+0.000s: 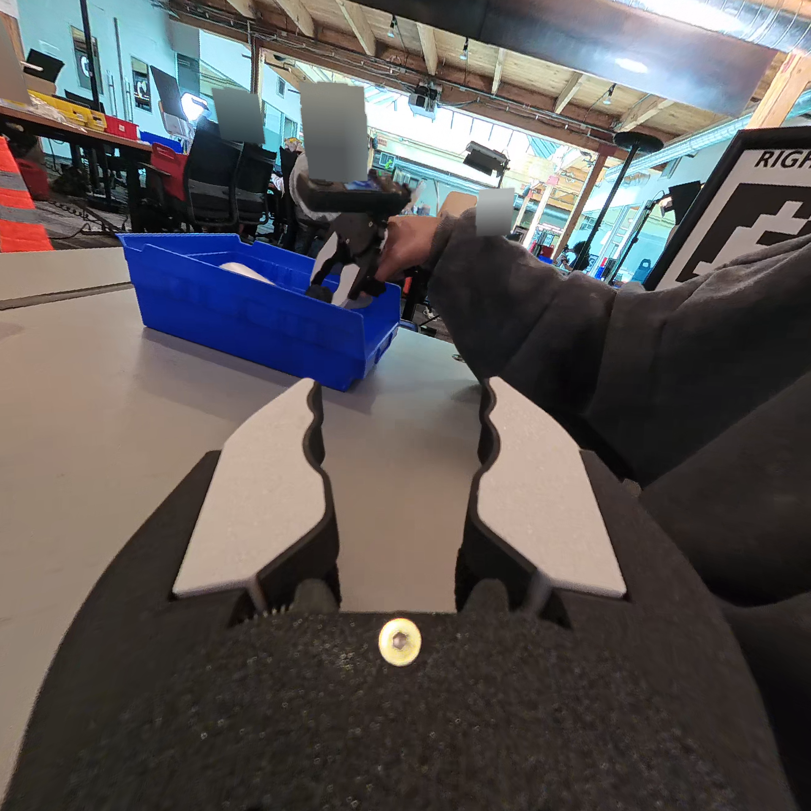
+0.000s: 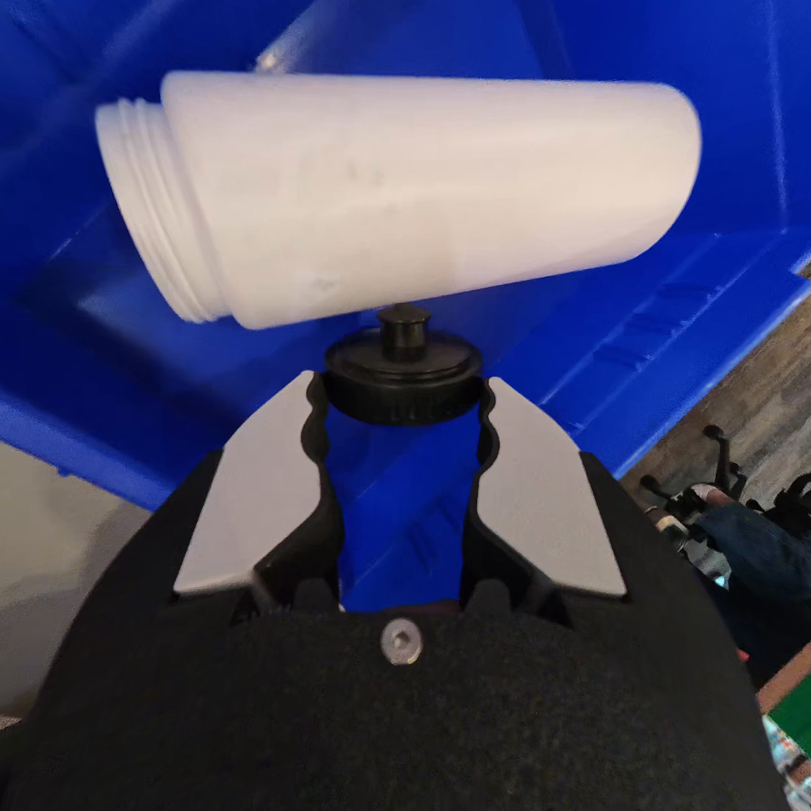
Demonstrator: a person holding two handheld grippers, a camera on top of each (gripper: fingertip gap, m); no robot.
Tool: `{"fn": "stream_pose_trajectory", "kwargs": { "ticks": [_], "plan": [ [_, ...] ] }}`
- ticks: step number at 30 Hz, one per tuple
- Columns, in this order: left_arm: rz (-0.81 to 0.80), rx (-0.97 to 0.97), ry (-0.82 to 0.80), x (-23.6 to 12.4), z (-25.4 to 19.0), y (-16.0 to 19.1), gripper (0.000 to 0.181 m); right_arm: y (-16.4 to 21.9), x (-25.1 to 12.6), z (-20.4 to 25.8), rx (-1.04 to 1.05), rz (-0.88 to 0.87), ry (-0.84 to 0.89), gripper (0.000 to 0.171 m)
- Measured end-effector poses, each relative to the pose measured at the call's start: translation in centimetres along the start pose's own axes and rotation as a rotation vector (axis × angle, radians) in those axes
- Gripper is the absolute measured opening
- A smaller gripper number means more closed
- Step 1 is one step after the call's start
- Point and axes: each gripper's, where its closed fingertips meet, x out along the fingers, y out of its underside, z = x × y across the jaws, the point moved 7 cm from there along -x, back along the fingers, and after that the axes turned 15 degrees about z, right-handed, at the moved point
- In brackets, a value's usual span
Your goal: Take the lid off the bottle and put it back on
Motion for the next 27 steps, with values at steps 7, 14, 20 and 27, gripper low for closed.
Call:
{"fn": "stream_pose_trajectory", "kwargs": {
  "ticks": [7, 14, 20, 27],
  "plan": [
    [0.005, -0.004, 0.004, 0.0, 0.0, 0.0, 0.068, 0.8, 1.5, 0.7, 0.082, 0.132, -0.057, 0.067],
    [0.034, 0.017, 0.005, 0.5, -0.3, 0.3, 0.068, 2.5, 2.8, 2.1, 0.108, 0.232, -0.161, 0.066],
    [0.053, 0.027, -0.005, 0.7, -0.3, 0.5, 0.069, 1.6, 4.2, 1.4, 0.126, 0.273, -0.251, 0.067],
    [0.04, 0.016, -0.011, 0.3, -0.2, 0.3, 0.069, 1.7, 3.8, 1.0, 0.143, 0.252, -0.247, 0.069]
  ]
}}
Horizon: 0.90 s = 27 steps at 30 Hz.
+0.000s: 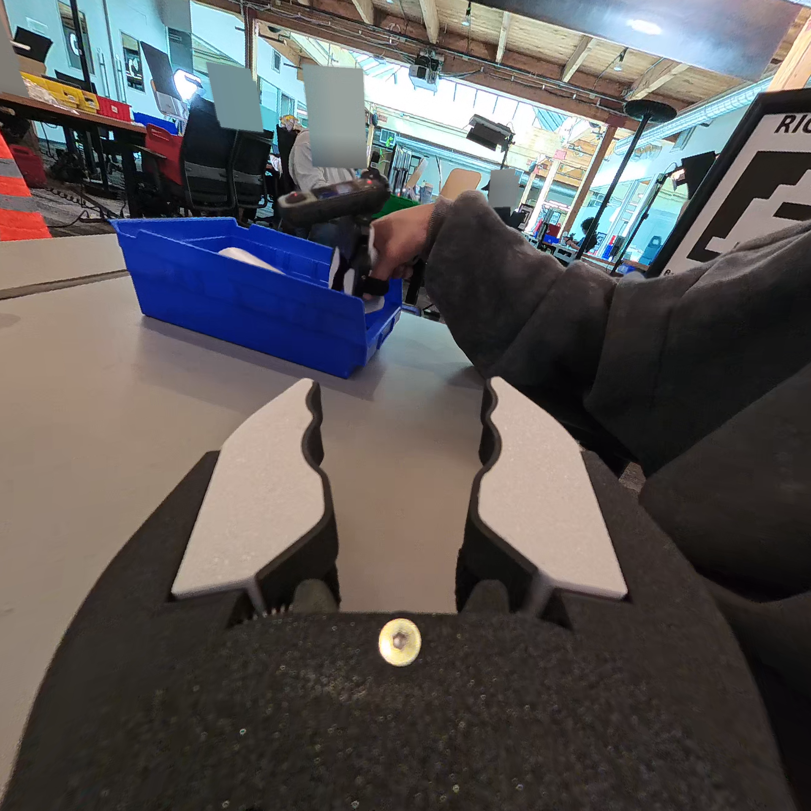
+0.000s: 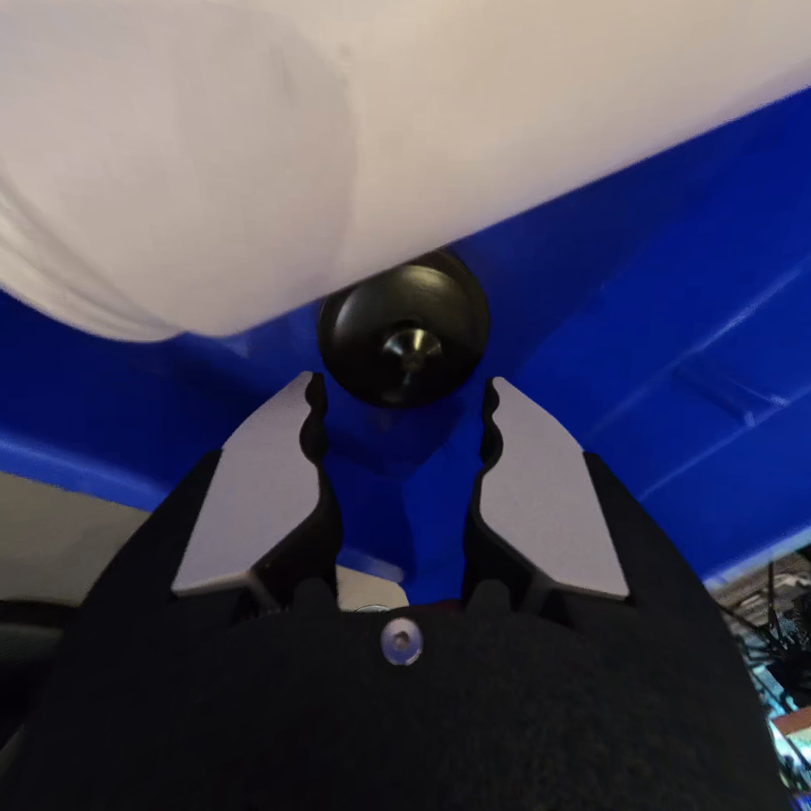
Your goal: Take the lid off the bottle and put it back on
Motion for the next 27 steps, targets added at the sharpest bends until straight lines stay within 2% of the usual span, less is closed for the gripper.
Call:
{"fn": "stream_pose_trajectory", "kwargs": {
  "ticks": [4, 6, 8, 11, 13, 17, 19, 23, 27],
  "plan": [
    [-0.073, -0.083, -0.122, -2.6, -0.8, -2.1, 0.081, 3.4, -5.8, 0.1, 0.056, -0.242, 0.174, 0.073],
    [-0.097, -0.1, -0.271, -5.5, -1.8, -3.3, 0.072, 5.8, -9.2, 1.8, 0.09, -0.509, 0.22, 0.071],
    [-0.119, -0.034, -0.504, -8.9, -3.0, -3.6, 0.074, 7.8, -10.7, 4.7, 0.129, -0.787, 0.159, 0.071],
    [-0.098, -0.002, -0.918, -13.9, -4.1, -1.7, 0.072, 9.6, -8.8, 8.9, 0.264, -1.082, -0.003, 0.063],
    [-0.08, 0.0, -1.038, -15.6, -4.3, 0.1, 0.074, 9.6, -6.1, 10.6, 0.366, -1.118, -0.045, 0.064],
    [-0.087, -0.176, -1.051, -16.3, -2.9, 4.3, 0.072, 9.2, -2.2, 12.5, 0.518, -1.154, 0.046, 0.065],
    [-0.131, -0.283, -0.99, -16.2, -1.8, 5.9, 0.069, 8.8, -1.9, 13.1, 0.464, -1.111, 0.096, 0.066],
    [-0.271, -0.384, -0.856, -16.9, -1.3, 5.9, 0.063, 7.9, -2.2, 13.8, 0.367, -1.081, 0.258, 0.065],
    [-0.214, -0.382, -0.89, -17.2, -1.7, 6.3, 0.064, 8.0, -1.8, 14.1, 0.359, -1.063, 0.25, 0.065]
  ]
}}
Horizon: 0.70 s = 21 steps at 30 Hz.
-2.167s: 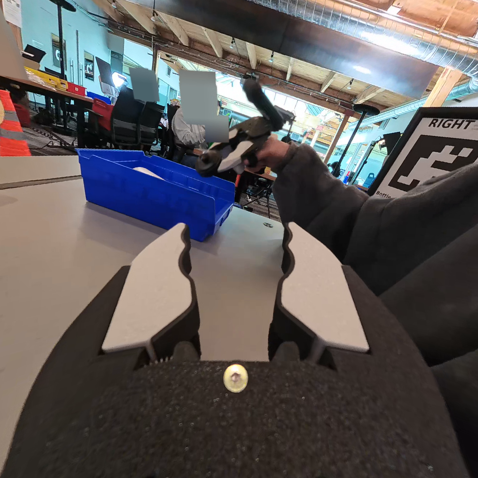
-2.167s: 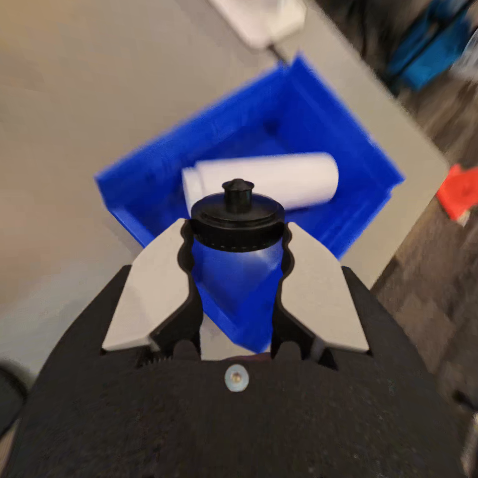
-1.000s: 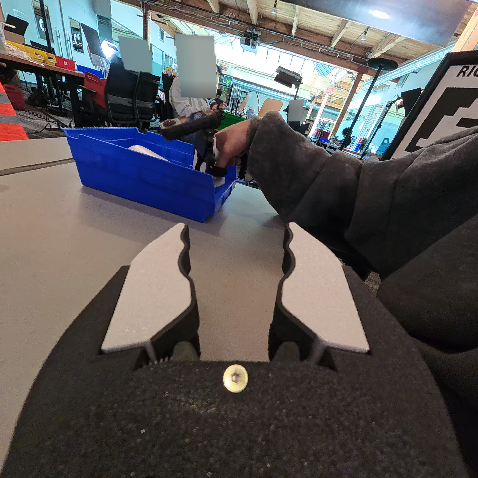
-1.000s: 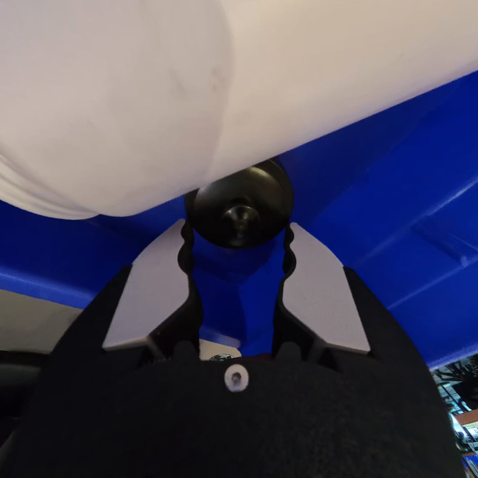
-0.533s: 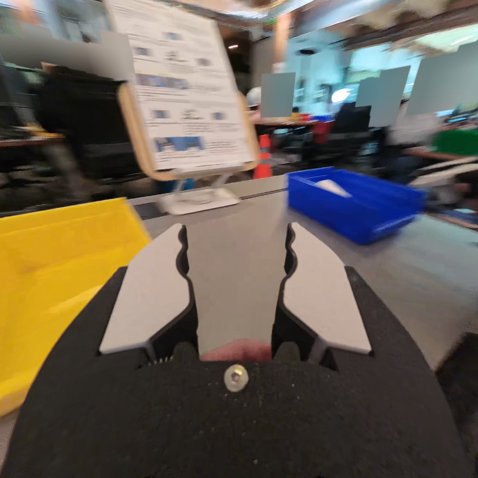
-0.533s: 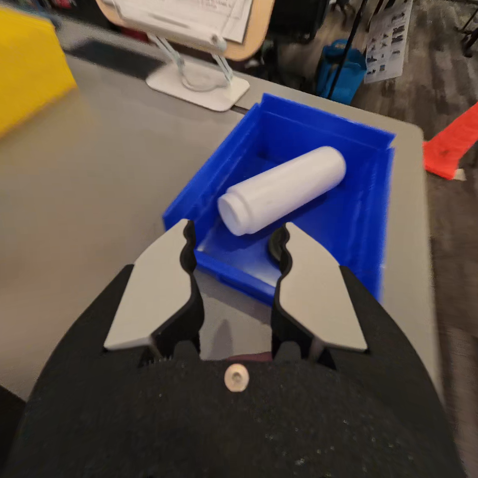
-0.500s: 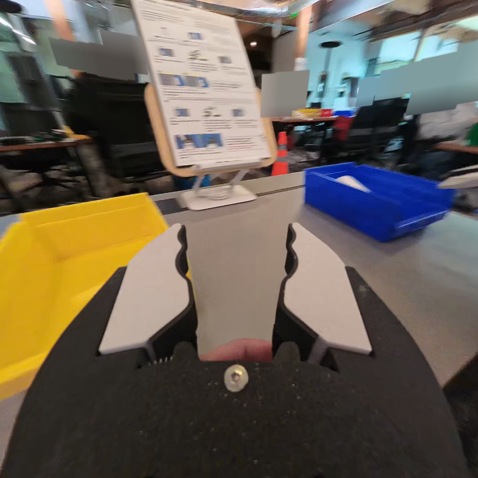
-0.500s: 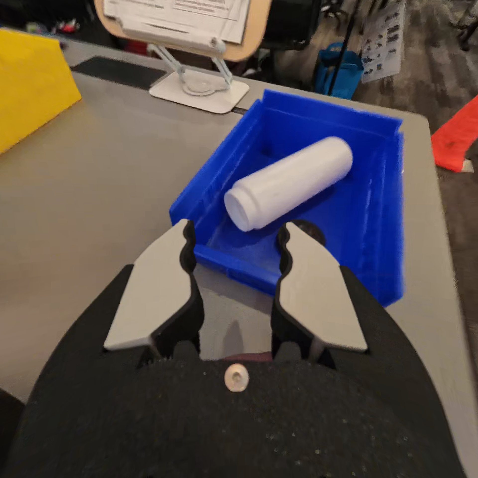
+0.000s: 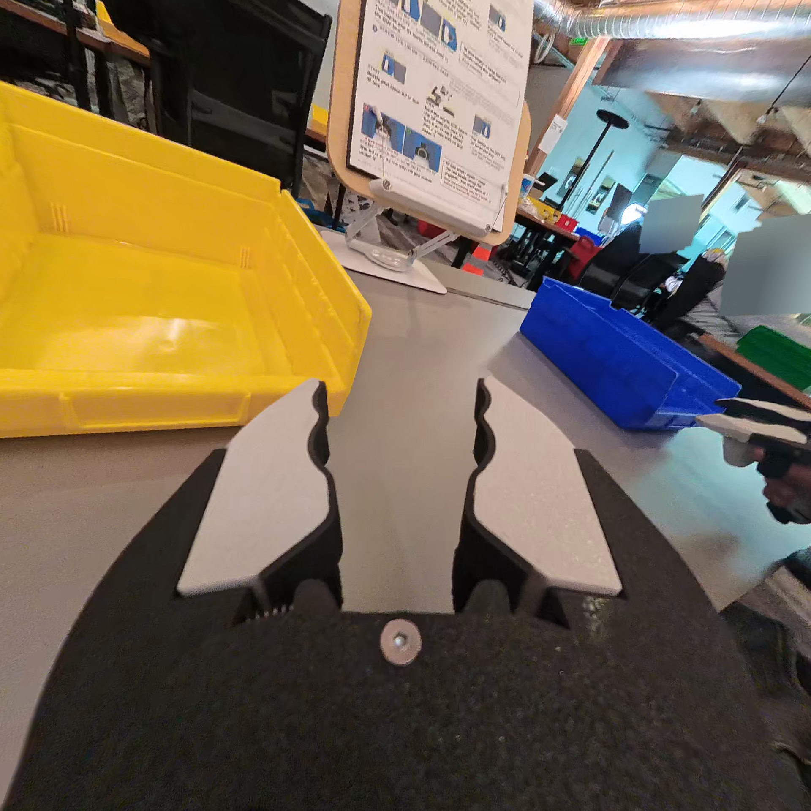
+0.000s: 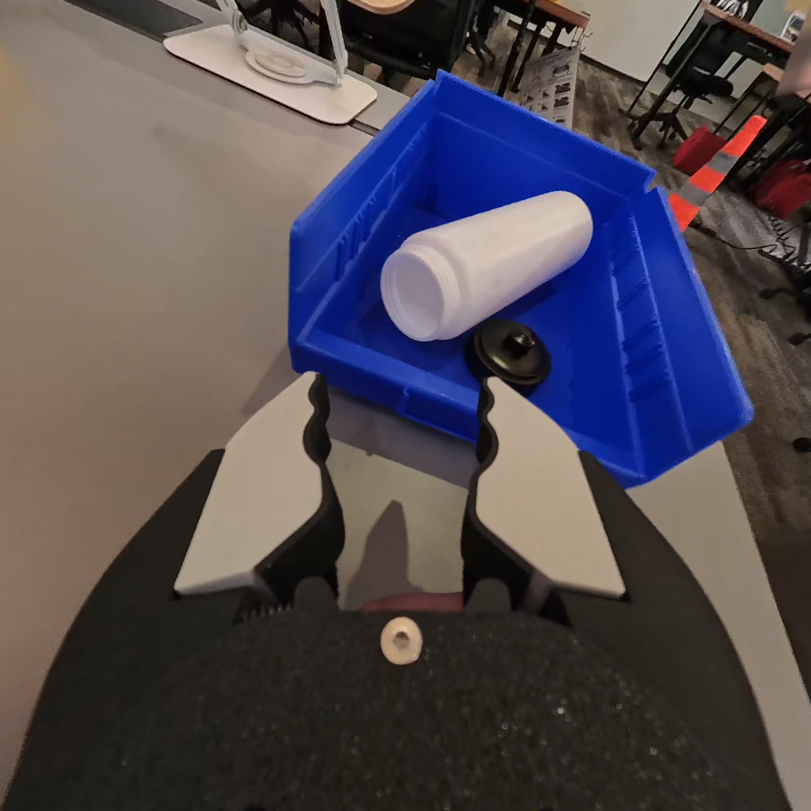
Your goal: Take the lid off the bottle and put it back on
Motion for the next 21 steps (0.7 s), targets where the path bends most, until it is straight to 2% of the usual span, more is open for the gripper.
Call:
{"fn": "stream_pose_trajectory", "kwargs": {
  "ticks": [5, 13, 17, 21],
  "plan": [
    [-0.005, 0.088, -0.034, 0.0, -0.9, 0.1, 0.064, 0.4, -0.2, -1.0, 0.032, -0.002, 0.028, 0.065],
    [0.031, 0.085, 0.01, 0.3, -1.7, 0.4, 0.065, 0.9, 0.1, -2.2, 0.199, -0.016, -0.041, 0.072],
    [0.06, 0.072, 0.051, 0.9, -2.3, 0.6, 0.066, -0.9, 0.8, 0.6, 0.271, -0.074, -0.21, 0.08],
    [0.104, 0.101, 0.064, 1.5, -2.8, 1.1, 0.066, -3.5, 2.6, 4.0, 0.202, -0.063, -0.309, 0.085]
  ]
}}
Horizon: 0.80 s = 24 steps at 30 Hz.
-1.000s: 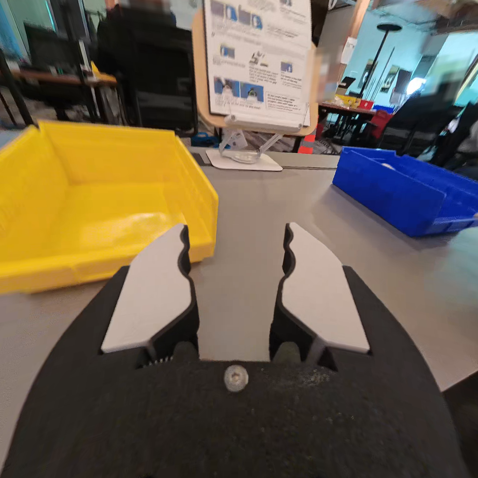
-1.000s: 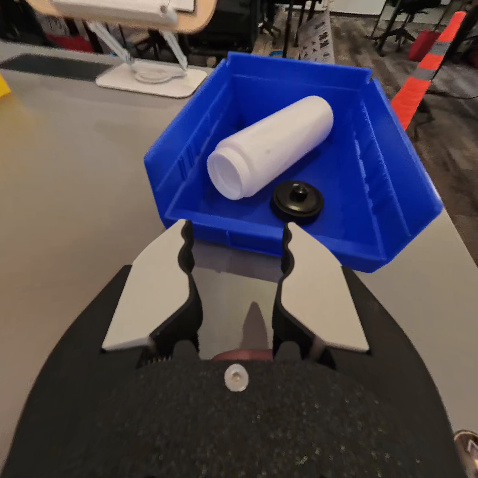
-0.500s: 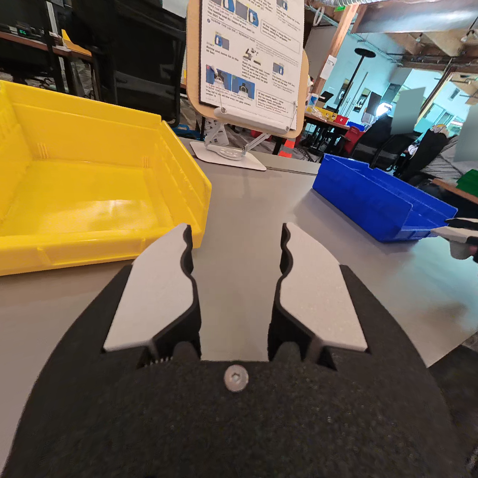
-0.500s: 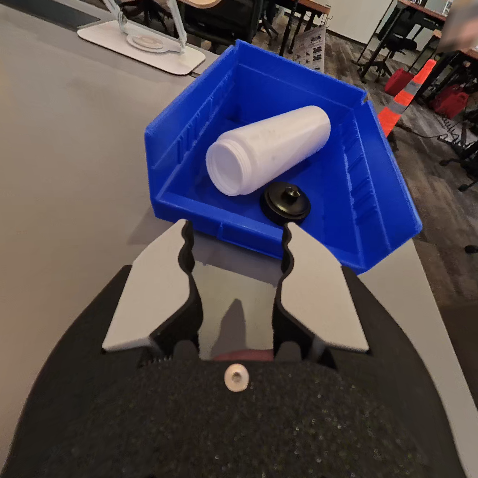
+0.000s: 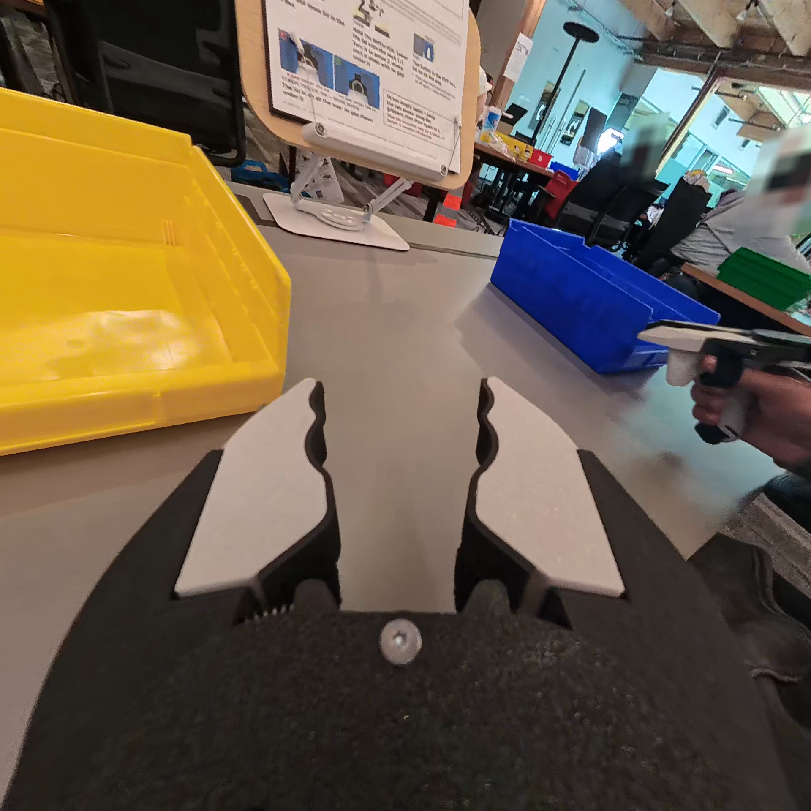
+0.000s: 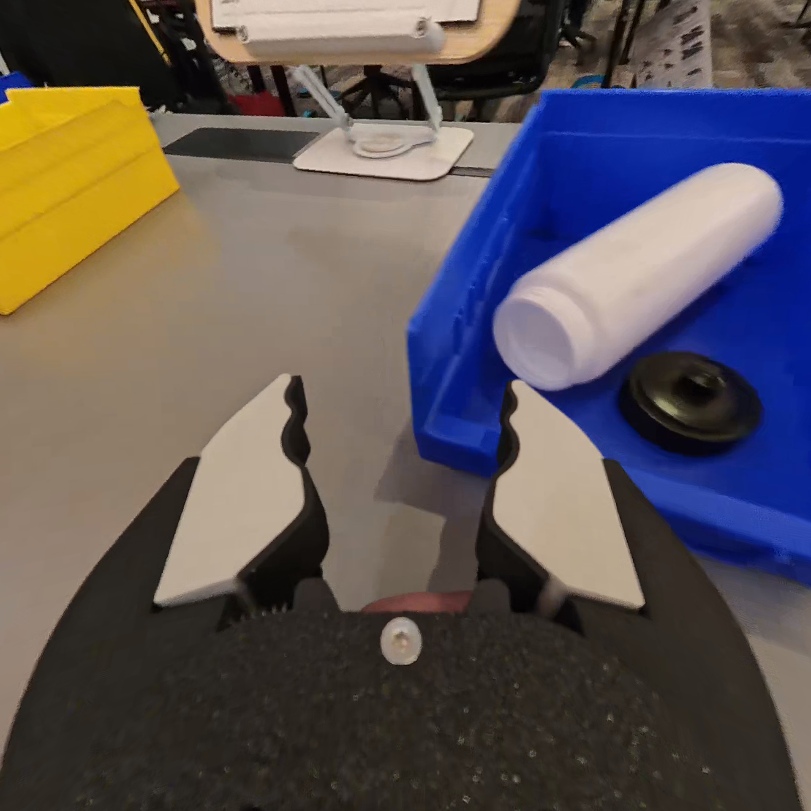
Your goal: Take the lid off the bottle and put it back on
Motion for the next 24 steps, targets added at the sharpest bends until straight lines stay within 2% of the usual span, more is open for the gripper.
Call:
{"fn": "stream_pose_trajectory", "kwargs": {
  "ticks": [3, 6, 9, 12, 14, 18, 21, 23, 24],
  "plan": [
    [-0.007, 0.033, -0.009, 0.2, -0.5, -0.1, 0.066, -0.8, 2.1, 1.5, -0.008, 0.024, -0.038, 0.086],
    [0.011, 0.105, -0.038, 0.7, -1.2, -0.2, 0.067, -1.6, 3.5, 2.9, 0.008, 0.043, -0.066, 0.1],
    [0.014, 0.198, -0.041, 2.2, -2.9, -0.6, 0.069, -1.9, 3.9, 5.2, -0.092, 0.094, -0.161, 0.106],
    [0.068, 0.287, 0.039, 5.6, -6.1, -0.9, 0.071, -1.9, 2.0, 7.7, -0.224, 0.042, -0.265, 0.074],
    [0.128, 0.332, 0.101, 8.7, -8.5, -0.9, 0.077, -1.8, -0.1, 8.4, -0.255, -0.019, -0.257, 0.078],
    [0.249, 0.33, 0.221, 15.8, -13.8, -1.6, 0.083, -1.1, -4.3, 5.8, -0.206, -0.118, -0.026, 0.075],
    [0.264, 0.355, 0.232, 20.8, -17.2, -2.9, 0.083, 0.5, -7.4, 0.4, 0.03, -0.192, 0.315, 0.069],
    [0.306, 0.364, 0.222, 23.7, -18.8, -3.2, 0.078, 1.3, -8.5, -2.6, 0.154, -0.231, 0.429, 0.066],
    [0.325, 0.37, 0.198, 24.9, -19.2, -3.2, 0.071, 1.7, -8.3, -3.7, 0.193, -0.22, 0.446, 0.066]
  ]
}}
